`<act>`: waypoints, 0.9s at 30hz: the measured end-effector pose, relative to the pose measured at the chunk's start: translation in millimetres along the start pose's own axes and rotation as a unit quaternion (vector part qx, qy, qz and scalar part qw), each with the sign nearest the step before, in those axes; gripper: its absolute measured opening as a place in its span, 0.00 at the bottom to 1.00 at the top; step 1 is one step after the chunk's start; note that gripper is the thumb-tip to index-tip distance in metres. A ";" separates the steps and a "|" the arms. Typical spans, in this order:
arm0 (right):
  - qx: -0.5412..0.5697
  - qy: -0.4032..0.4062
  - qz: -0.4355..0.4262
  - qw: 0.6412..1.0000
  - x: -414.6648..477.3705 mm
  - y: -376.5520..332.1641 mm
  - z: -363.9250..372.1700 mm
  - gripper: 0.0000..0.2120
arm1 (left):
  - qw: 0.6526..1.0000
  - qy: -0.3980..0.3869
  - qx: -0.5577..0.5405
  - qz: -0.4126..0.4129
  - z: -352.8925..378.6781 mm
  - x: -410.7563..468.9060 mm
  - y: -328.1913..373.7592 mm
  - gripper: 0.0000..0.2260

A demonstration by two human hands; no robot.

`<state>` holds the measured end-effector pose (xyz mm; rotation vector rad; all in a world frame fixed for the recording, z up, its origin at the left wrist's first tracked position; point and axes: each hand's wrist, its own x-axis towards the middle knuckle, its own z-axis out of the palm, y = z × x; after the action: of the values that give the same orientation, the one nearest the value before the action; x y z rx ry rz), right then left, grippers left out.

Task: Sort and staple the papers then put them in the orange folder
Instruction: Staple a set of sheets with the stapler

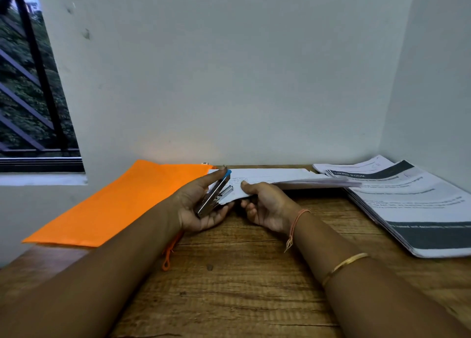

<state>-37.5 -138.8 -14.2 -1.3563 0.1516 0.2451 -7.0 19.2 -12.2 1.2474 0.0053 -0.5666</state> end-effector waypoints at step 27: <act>0.041 -0.033 0.037 0.998 -12.1 -2.4 2.9 0.23 | 0.999 0.011 0.002 0.033 18.9 -25.0 -1.4 0.10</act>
<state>-48.6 -137.5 -8.3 -1.2610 0.1548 0.3418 -34.8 12.1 0.5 1.2534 -0.0188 -0.4954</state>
